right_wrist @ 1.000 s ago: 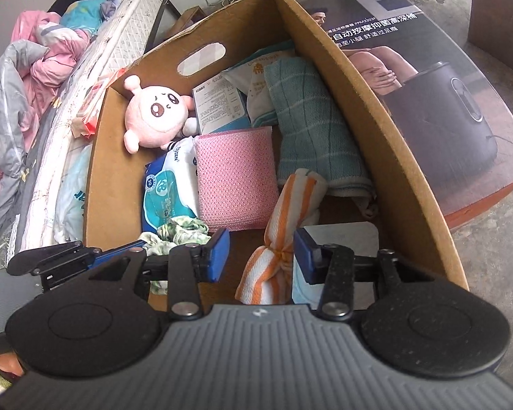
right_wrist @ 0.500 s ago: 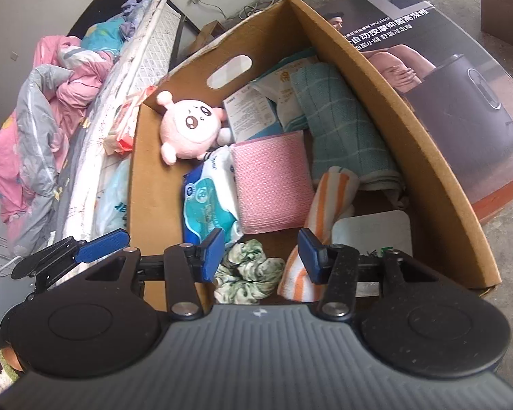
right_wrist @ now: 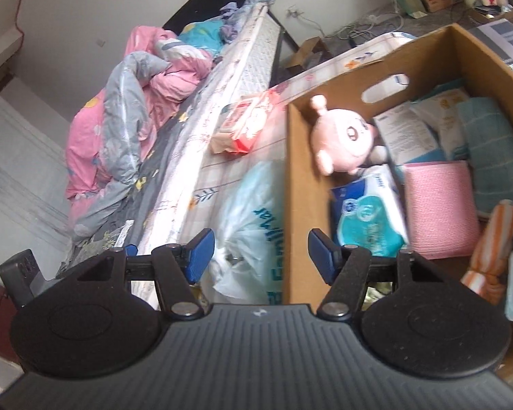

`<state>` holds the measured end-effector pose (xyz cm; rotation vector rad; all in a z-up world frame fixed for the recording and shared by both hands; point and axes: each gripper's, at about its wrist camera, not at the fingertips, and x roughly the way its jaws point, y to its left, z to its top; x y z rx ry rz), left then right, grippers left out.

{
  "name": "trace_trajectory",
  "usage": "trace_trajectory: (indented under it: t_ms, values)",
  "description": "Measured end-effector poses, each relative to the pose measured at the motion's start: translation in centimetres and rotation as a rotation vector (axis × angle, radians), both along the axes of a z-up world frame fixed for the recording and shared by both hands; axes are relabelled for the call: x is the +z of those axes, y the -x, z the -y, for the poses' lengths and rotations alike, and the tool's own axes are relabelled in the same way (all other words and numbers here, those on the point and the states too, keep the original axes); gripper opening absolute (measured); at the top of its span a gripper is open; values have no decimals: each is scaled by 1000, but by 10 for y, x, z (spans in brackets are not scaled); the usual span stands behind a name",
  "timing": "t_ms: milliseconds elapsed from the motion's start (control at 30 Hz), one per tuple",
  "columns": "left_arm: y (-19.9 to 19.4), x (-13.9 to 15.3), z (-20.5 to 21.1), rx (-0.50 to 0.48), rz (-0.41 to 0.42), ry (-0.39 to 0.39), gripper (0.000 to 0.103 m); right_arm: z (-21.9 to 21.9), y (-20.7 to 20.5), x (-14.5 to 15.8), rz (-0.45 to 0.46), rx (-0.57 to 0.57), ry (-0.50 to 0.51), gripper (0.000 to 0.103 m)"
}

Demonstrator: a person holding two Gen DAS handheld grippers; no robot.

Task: Organize soft objects
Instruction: 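Move the left tool to the gold snack box and close on it, then carry the gold box with the left tool while the right tool grips a white carton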

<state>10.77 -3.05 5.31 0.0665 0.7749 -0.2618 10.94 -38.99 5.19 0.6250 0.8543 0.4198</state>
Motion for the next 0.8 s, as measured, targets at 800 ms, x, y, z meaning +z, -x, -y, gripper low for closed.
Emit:
trace_trajectory:
  t_ms: [800]
  values:
    - [-9,-127,-39,7,-186,-129,54,-224,-54,-101,-298,169,-141,55]
